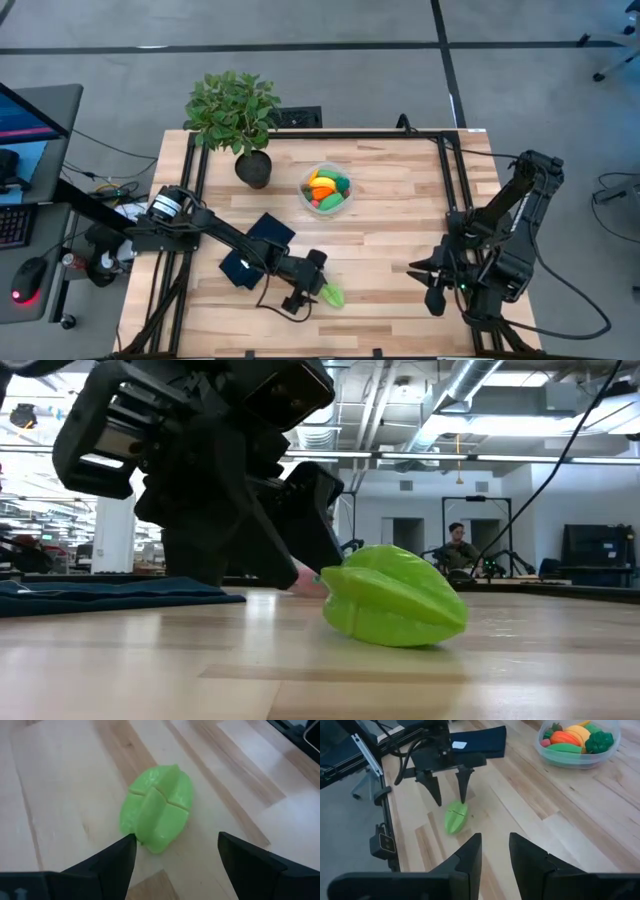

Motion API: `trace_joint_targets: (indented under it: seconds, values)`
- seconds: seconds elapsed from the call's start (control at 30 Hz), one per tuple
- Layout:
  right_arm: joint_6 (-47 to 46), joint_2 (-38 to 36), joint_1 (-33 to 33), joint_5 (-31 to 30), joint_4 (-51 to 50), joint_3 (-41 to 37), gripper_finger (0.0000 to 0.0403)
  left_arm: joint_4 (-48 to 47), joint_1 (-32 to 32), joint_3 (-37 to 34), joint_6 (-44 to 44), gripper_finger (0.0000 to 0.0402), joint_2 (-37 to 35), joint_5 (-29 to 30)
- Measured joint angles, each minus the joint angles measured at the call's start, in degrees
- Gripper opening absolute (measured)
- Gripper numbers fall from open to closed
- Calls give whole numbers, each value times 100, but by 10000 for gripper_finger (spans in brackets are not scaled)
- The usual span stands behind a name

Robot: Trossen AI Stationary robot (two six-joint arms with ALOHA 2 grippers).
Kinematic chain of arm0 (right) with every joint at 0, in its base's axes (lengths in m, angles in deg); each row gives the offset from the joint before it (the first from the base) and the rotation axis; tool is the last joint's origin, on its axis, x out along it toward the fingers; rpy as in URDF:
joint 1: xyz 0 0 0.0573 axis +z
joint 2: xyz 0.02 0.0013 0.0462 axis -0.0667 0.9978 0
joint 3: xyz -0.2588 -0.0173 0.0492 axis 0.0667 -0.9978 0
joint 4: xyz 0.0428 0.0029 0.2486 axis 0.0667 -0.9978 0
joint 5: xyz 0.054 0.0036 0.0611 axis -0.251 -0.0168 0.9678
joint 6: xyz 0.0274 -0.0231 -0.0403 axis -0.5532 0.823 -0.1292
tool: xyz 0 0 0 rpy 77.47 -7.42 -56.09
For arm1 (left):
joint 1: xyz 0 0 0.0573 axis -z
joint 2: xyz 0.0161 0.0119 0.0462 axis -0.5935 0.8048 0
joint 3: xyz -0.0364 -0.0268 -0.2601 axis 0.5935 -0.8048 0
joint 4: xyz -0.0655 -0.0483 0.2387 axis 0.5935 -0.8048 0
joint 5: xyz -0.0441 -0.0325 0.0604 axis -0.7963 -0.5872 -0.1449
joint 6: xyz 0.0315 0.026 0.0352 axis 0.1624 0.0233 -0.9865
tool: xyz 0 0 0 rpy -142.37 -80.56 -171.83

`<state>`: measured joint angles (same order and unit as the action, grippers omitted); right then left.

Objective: Pick and placing Produce into tupperware
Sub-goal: Put the green starfruit into the transparent bin

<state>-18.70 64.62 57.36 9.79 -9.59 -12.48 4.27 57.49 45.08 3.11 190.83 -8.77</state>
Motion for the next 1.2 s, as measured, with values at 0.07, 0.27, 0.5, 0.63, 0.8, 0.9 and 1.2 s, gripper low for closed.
trace_joint_targets:
  seconds: [0.07, 0.27, 0.5, 0.63, 0.8, 0.9, 1.2]
  values:
    - [0, 0, 32, -3, 5, 0, 93, 2, 0, 0, -121, 271, 0, -80]
    - [-39, 0, 116, -1, 17, 0, 93, 1, 29, 0, -155, 271, 0, -438]
    - [-42, 0, 158, -1, 17, 0, 93, 28, 155, -2, -50, 270, 2, -372]
    - [-42, 4, 153, -1, 2, 0, 93, 188, 141, -4, 137, 270, 4, 18]
    - [-50, 4, 143, -3, 17, 0, 93, 300, 56, -4, 600, 270, 5, 337]
    - [-52, 6, 143, -1, 26, 0, 93, 295, 46, -4, 617, 270, 7, 301]
    - [-99, 7, 132, -1, 64, 0, 93, 324, 66, -4, 659, 274, 7, 186]
